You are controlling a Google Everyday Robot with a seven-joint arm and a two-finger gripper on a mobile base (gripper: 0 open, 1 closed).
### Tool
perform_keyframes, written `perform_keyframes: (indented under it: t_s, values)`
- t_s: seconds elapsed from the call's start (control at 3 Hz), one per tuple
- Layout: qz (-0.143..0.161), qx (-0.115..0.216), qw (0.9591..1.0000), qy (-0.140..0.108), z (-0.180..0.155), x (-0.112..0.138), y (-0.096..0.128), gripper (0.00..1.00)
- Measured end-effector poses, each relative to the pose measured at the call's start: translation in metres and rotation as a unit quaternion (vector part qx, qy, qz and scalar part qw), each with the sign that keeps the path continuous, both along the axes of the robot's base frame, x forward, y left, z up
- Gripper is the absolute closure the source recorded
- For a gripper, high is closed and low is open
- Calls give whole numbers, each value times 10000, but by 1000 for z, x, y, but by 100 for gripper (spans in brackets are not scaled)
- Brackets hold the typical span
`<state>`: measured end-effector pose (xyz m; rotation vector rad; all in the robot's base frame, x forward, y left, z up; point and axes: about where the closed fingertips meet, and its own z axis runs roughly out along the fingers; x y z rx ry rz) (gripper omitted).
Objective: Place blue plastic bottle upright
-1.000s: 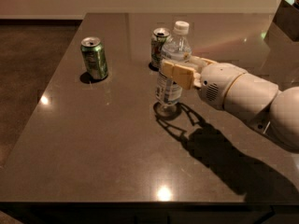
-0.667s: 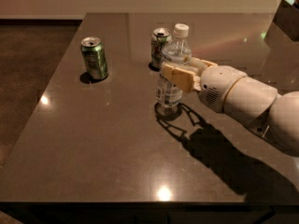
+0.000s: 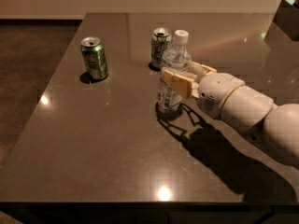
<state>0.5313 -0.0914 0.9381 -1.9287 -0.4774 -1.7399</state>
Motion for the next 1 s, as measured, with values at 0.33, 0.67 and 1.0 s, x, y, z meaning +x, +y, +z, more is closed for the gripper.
perform_keyframes:
  t_s: [0.33,0.67,1.0]
  values:
    - [-64,14,9999,-111,-1,-3,0,59]
    - [-55,23,9999,-111,-1,-3,2,36]
    - [-42,30,9999,-107,0,-3,3,12]
